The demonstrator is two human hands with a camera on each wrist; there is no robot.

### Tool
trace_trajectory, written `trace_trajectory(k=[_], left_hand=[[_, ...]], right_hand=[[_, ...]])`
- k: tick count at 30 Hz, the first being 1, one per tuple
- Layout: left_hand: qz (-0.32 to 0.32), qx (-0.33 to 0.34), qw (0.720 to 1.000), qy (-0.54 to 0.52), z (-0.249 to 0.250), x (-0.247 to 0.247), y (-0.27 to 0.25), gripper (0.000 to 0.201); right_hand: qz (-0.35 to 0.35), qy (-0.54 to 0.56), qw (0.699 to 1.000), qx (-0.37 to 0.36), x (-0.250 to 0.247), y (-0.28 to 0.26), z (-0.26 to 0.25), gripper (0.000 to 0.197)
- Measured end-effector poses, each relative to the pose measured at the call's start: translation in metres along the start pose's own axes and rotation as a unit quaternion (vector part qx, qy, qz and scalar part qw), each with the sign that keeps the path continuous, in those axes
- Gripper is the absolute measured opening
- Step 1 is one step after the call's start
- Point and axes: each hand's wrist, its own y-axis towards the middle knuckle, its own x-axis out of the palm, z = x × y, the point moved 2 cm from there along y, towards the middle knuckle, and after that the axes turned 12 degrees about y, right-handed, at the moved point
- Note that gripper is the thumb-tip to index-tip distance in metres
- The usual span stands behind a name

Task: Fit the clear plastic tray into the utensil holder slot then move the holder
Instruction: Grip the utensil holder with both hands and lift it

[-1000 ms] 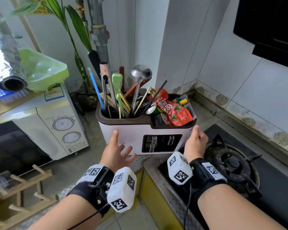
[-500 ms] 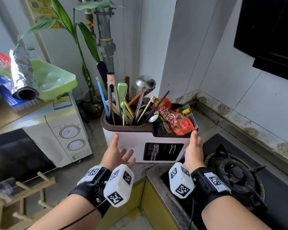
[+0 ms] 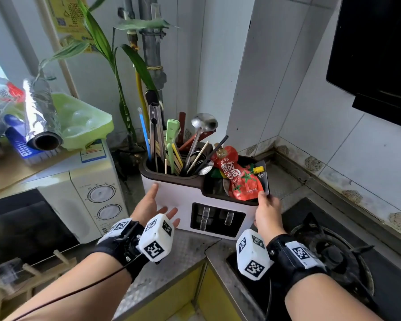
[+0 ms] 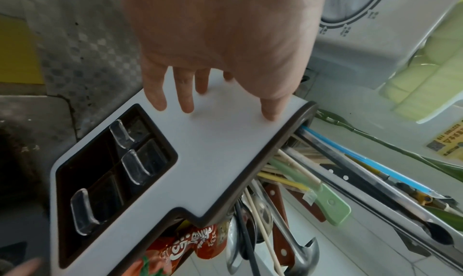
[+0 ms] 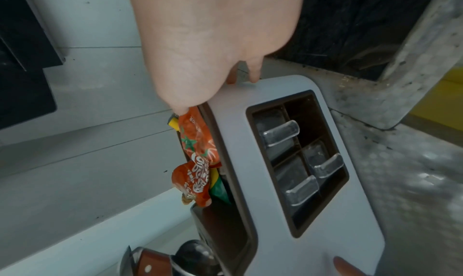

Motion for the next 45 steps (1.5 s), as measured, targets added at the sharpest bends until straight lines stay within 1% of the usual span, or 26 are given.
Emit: trace_trajectory(k=[2, 4, 5, 9, 12, 16, 17, 19, 22, 24, 27, 32, 37, 40, 43, 45], left_hand=[[-0.004, 0.0, 1.0, 0.005, 0.005, 0.0, 0.001, 0.08], [-0.008, -0.004, 1.0, 0.009, 0.01, -0.001, 0.005, 0.069], [-0.012, -0.006, 1.0, 0.008, 0.013, 0.0, 0.006, 0.068], [-0.026, 0.009, 0.999, 0.029, 0.026, 0.003, 0.012, 0.076], [-0.03, 0.026, 0.998, 0.054, 0.033, 0.003, 0.017, 0.073], [-0.031, 0.049, 0.997, 0.046, 0.04, 0.007, 0.025, 0.073], [-0.026, 0.056, 0.997, 0.043, 0.042, 0.008, 0.027, 0.07], [-0.02, 0.066, 0.997, 0.044, 0.048, 0.014, 0.028, 0.069], [-0.045, 0.068, 0.995, 0.053, 0.059, 0.022, 0.025, 0.07], [-0.059, 0.067, 0.995, 0.053, 0.068, 0.025, 0.022, 0.069], [-0.059, 0.063, 0.994, 0.061, 0.079, 0.029, 0.022, 0.071], [-0.054, 0.076, 0.993, 0.067, 0.094, 0.03, 0.033, 0.075], [-0.065, 0.106, 0.99, 0.073, 0.104, 0.039, 0.031, 0.074], [-0.059, 0.092, 0.993, 0.05, 0.111, 0.041, 0.031, 0.082], [-0.037, 0.09, 0.994, 0.043, 0.115, 0.041, 0.03, 0.079], [-0.034, 0.089, 0.994, 0.05, 0.113, 0.043, 0.026, 0.078]], right_hand=[[0.008, 0.002, 1.0, 0.009, 0.002, -0.004, 0.005, 0.047], [0.012, 0.017, 1.0, 0.015, 0.005, -0.009, 0.008, 0.043], [0.012, 0.024, 0.999, 0.021, 0.007, -0.011, 0.008, 0.044], [0.009, 0.046, 0.998, 0.03, 0.016, -0.015, 0.011, 0.048], [0.004, 0.047, 0.998, 0.044, 0.023, -0.021, 0.013, 0.056], [0.001, 0.037, 0.999, 0.036, 0.031, -0.026, 0.015, 0.061], [0.0, 0.032, 0.999, 0.035, 0.033, -0.027, 0.016, 0.059], [-0.006, 0.026, 0.999, 0.042, 0.035, -0.029, 0.018, 0.05], [-0.04, 0.051, 0.995, 0.08, 0.04, -0.035, 0.02, 0.037], [-0.054, 0.063, 0.992, 0.093, 0.043, -0.037, 0.02, 0.034], [-0.06, 0.051, 0.992, 0.094, 0.049, -0.037, 0.019, 0.037], [-0.07, 0.013, 0.994, 0.079, 0.055, -0.036, 0.021, 0.051], [-0.09, 0.007, 0.993, 0.075, 0.066, -0.039, 0.021, 0.05], [-0.093, 0.002, 0.993, 0.067, 0.071, -0.042, 0.021, 0.05], [-0.092, 0.0, 0.994, 0.063, 0.071, -0.043, 0.021, 0.049], [-0.09, -0.007, 0.994, 0.063, 0.071, -0.043, 0.021, 0.051]])
